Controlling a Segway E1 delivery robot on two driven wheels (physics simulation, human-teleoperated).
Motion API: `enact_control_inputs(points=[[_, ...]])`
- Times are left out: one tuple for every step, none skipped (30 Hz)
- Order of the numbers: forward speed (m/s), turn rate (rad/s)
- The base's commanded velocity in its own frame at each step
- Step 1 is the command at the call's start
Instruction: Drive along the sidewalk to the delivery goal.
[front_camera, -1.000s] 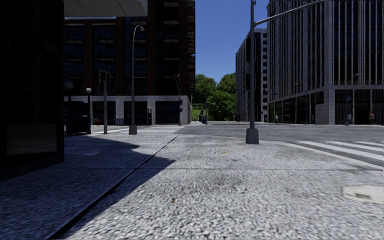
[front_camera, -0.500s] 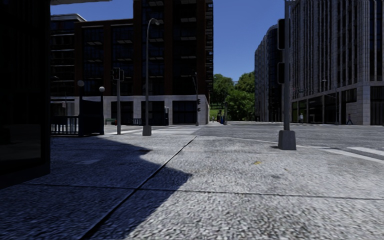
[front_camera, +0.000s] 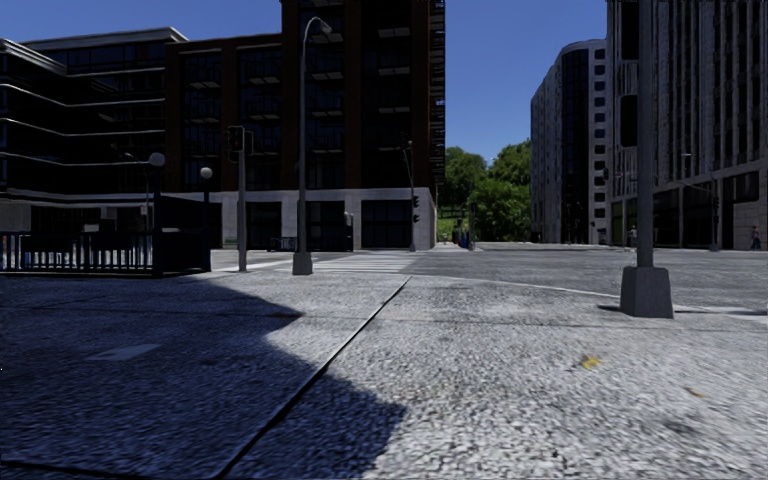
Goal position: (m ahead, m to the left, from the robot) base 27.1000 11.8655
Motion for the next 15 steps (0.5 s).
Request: enact_control_inputs(points=[[2.00,0.36],[2.00,0.14],[2.00,0.01],[2.00,0.00],[2.00,0.00],[2.00,0.00],[2.00,0.00],[2.00,0.00],[2.00,0.00],[2.00,0.00],[2.00,0.00],[2.00,0.00],[2.00,0.00],[2.00,0.00],[2.00,0.00]])
